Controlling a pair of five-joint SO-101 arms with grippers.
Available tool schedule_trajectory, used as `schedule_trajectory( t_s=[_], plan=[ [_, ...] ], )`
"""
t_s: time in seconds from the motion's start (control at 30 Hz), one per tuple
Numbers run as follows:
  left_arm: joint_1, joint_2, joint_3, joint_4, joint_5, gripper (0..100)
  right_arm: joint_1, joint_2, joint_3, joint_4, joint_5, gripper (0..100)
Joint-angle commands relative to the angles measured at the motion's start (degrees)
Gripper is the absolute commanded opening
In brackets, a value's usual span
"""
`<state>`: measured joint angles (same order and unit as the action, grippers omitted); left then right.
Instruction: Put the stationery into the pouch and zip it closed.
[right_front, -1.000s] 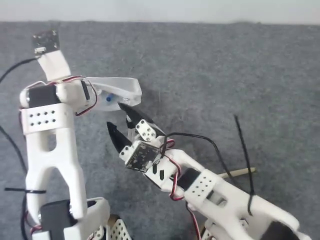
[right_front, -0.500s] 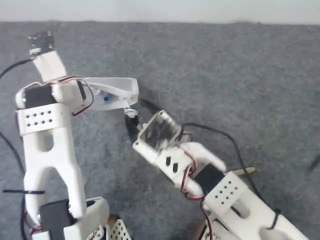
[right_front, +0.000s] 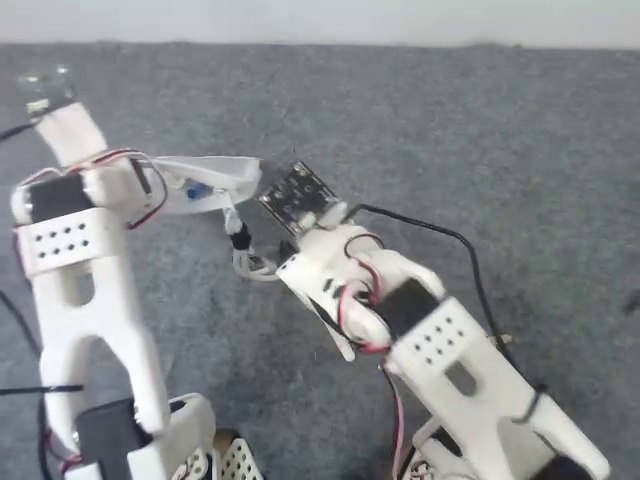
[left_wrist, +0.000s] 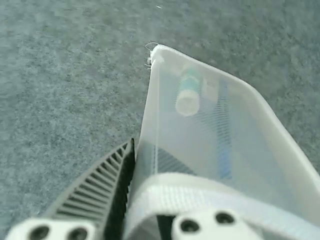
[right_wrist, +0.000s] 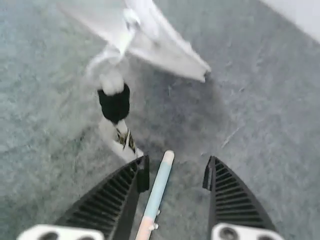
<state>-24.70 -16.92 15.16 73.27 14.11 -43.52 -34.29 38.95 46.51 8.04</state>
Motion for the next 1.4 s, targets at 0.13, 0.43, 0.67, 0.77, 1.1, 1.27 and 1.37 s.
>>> schedule_trajectory(
  t_s=[0.13, 0.43, 0.67, 0.77, 1.1, 1.27, 1.37],
  plan=[
    [-1.67, -2.90, -0.92, -1.58, 1.23, 1, 0.84, 13.67, -8.44, 0.22, -0.70, 18.0],
    [-3.25, -2.99, -0.92, -1.58, 1.85, 1, 2.95, 30.29, -15.82, 0.22, -0.70, 18.0],
    [-3.16, -2.99, -0.92, -1.58, 1.93, 1, 2.95, 44.18, -23.38, 0.22, -0.70, 18.0],
    [-3.16, -2.99, -0.92, -1.58, 1.93, 1, 2.95, 49.19, -26.11, 0.22, -0.70, 18.0],
    [-3.16, -2.90, -0.92, -1.41, 1.93, 1, 6.64, 58.59, -33.14, 1.10, -0.35, 0.7],
    [-3.08, -2.90, -0.92, -1.41, 1.93, 1, 6.29, 57.45, -33.41, 5.93, -0.35, 0.7],
    [-2.99, -2.90, -0.92, -1.41, 1.93, 1, 6.46, 55.78, -33.32, 6.81, -0.70, 0.6]
  ],
)
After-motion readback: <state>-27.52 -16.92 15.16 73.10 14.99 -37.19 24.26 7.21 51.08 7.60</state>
